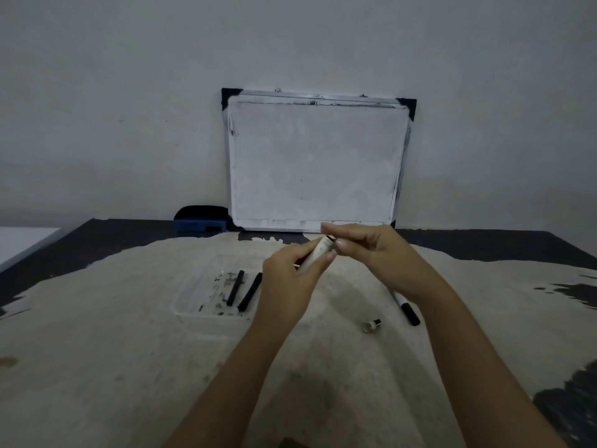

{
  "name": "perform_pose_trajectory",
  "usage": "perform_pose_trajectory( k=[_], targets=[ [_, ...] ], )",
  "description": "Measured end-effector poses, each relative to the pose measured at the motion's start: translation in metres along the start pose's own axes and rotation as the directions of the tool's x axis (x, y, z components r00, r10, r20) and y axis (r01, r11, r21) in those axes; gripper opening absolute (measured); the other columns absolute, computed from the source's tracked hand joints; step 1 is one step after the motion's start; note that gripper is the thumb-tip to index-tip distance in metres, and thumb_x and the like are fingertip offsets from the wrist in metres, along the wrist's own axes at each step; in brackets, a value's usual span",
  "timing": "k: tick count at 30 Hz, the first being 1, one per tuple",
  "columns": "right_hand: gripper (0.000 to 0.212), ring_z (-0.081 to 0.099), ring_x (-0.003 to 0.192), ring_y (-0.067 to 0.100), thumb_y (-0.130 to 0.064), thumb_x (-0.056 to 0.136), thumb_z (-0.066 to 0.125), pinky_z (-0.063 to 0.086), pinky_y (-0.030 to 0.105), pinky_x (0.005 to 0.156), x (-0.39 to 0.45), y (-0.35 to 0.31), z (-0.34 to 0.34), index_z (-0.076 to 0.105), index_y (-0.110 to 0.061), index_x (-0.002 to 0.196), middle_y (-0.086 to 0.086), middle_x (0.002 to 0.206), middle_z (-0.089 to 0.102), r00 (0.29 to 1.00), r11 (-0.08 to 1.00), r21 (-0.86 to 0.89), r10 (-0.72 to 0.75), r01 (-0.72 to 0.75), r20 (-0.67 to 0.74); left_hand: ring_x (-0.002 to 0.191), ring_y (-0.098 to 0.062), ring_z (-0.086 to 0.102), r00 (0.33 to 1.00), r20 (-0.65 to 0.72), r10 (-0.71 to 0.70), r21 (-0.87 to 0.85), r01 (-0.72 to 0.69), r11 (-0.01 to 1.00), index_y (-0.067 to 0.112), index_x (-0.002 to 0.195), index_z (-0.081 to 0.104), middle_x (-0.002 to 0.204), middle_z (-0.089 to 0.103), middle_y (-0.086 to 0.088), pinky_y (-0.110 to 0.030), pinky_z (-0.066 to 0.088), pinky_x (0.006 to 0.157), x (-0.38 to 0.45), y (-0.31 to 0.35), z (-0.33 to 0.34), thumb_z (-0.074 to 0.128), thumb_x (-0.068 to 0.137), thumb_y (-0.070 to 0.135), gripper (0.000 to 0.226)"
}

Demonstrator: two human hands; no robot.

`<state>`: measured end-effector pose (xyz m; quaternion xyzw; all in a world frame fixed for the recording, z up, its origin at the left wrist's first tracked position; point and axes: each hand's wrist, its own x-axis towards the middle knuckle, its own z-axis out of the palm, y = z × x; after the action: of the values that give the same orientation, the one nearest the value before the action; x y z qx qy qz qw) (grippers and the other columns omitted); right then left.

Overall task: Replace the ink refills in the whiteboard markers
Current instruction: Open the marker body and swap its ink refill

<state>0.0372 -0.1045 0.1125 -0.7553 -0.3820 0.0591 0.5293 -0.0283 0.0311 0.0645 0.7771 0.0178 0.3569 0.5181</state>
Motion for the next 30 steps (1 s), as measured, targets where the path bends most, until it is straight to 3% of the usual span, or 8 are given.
perform_pose_trajectory(
  k=[2,5,9,14,18,21,25,30],
  targets=[
    [0.03,0.063,0.098,0.001,-0.009,0.092,0.054,0.05,0.008,0.077,-0.002,0.001,-0.01,0.063,-0.017,0.12,-0.01,0.11,0.066,0.998,0.998,-0.025,0.058,-0.059,-0.034,0.079,-0.003,0.062,1.0,0.0,-0.008,0.0,0.008,1.0,0.021,0.108,0.069,0.087,0.072,0.004,-0.009,0.046,0.064,0.001,0.0,-0.001,0.066,0.081,0.031,0.029],
    [0.012,0.061,0.073,0.002,-0.013,0.087,0.062,0.048,0.011,0.063,-0.007,0.01,-0.025,0.068,-0.019,0.097,-0.007,0.09,0.067,0.959,0.86,-0.458,0.279,-0.224,0.057,0.075,-0.006,0.06,0.999,0.024,-0.031,-0.013,0.031,0.999,0.019,0.107,0.069,0.084,0.071,0.003,-0.012,0.045,0.061,0.001,-0.002,-0.001,0.066,0.081,0.03,0.028],
    [0.021,0.059,0.066,0.007,-0.029,0.074,0.077,0.052,0.029,0.073,-0.011,0.03,-0.02,0.062,-0.024,0.089,0.001,0.097,0.069,0.721,0.567,-0.741,0.674,-0.361,0.164,0.076,-0.005,0.061,0.994,0.083,-0.071,-0.032,0.073,0.997,0.019,0.109,0.068,0.087,0.071,0.002,-0.016,0.046,0.064,0.0,-0.007,0.001,0.065,0.083,0.026,0.027],
    [0.025,0.055,0.078,0.008,-0.025,0.07,0.08,0.04,0.018,0.062,-0.009,0.036,-0.007,0.06,-0.023,0.087,-0.008,0.09,0.06,0.718,0.602,-0.754,0.645,-0.264,0.263,0.078,0.004,0.06,0.988,0.131,-0.083,0.007,0.083,0.997,0.019,0.112,0.067,0.086,0.068,0.013,-0.008,0.045,0.067,0.001,-0.014,0.001,0.065,0.083,0.026,0.029],
    [0.015,0.06,0.073,0.007,-0.03,0.076,0.074,0.047,0.018,0.066,-0.007,0.043,-0.011,0.068,-0.018,0.08,-0.002,0.086,0.069,0.85,0.778,-0.544,0.486,-0.315,0.204,0.073,0.005,0.059,0.987,0.128,-0.098,0.001,0.098,0.995,0.019,0.111,0.068,0.083,0.067,0.013,-0.01,0.045,0.067,0.001,-0.017,0.0,0.066,0.083,0.025,0.028],
    [0.018,0.061,0.066,0.009,-0.024,0.086,0.064,0.052,0.015,0.058,-0.003,0.039,-0.011,0.069,-0.007,0.091,0.007,0.081,0.069,0.928,0.927,-0.045,0.373,-0.373,-0.01,0.075,0.0,0.059,0.985,0.13,-0.11,-0.011,0.112,0.994,0.02,0.11,0.068,0.084,0.067,0.01,-0.015,0.046,0.071,0.001,-0.016,0.0,0.066,0.083,0.025,0.028],
    [0.013,0.065,0.065,0.013,-0.01,0.093,0.053,0.057,0.019,0.06,0.003,0.026,-0.006,0.064,-0.004,0.089,0.012,0.08,0.069,0.912,0.783,0.558,0.396,-0.275,-0.105,0.074,-0.002,0.057,0.983,0.152,-0.105,0.014,0.104,0.994,0.021,0.109,0.068,0.081,0.064,0.01,-0.016,0.045,0.07,0.0,-0.016,0.001,0.065,0.083,0.027,0.027],
    [0.008,0.069,0.064,0.017,-0.005,0.089,0.057,0.058,0.022,0.06,0.006,0.021,0.01,0.062,-0.002,0.083,0.014,0.079,0.069,0.917,0.731,0.664,0.358,-0.158,-0.175,0.069,0.003,0.053,0.982,0.167,-0.092,0.005,0.092,0.996,0.023,0.105,0.07,0.074,0.06,0.012,-0.013,0.042,0.066,0.0,-0.018,0.002,0.066,0.082,0.025,0.023]
  ],
)
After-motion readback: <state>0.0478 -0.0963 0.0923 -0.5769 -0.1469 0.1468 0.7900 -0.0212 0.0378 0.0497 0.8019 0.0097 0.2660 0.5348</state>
